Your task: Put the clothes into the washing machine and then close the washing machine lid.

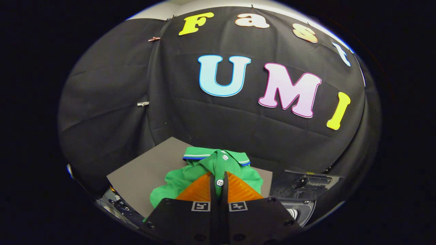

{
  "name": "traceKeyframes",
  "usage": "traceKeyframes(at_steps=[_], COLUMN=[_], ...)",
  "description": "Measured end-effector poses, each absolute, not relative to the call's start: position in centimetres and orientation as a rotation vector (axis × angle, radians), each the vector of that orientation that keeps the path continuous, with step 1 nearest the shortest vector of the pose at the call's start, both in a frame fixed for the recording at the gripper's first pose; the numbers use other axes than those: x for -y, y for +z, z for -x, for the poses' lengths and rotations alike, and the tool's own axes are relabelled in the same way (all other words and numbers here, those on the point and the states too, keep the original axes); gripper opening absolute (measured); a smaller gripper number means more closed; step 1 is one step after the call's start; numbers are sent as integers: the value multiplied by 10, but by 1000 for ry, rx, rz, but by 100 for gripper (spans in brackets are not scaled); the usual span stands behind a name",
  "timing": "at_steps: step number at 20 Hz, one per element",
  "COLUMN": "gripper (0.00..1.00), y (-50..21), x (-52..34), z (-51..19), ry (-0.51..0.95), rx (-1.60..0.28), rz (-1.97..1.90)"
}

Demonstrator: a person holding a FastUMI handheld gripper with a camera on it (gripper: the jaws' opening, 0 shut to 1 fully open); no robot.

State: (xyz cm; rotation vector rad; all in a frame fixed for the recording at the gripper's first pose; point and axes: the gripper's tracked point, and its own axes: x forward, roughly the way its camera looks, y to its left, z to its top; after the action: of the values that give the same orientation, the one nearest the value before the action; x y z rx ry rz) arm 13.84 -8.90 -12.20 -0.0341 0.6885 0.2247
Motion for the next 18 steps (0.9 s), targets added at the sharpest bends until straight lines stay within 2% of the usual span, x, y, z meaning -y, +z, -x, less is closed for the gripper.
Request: traceKeyframes(at_steps=[10,18], gripper=[5,5], y=[-131,-188], x=[300,367], z=[-131,-116], ry=[152,231], rx=[-757,-794], rz=[-94,-108])
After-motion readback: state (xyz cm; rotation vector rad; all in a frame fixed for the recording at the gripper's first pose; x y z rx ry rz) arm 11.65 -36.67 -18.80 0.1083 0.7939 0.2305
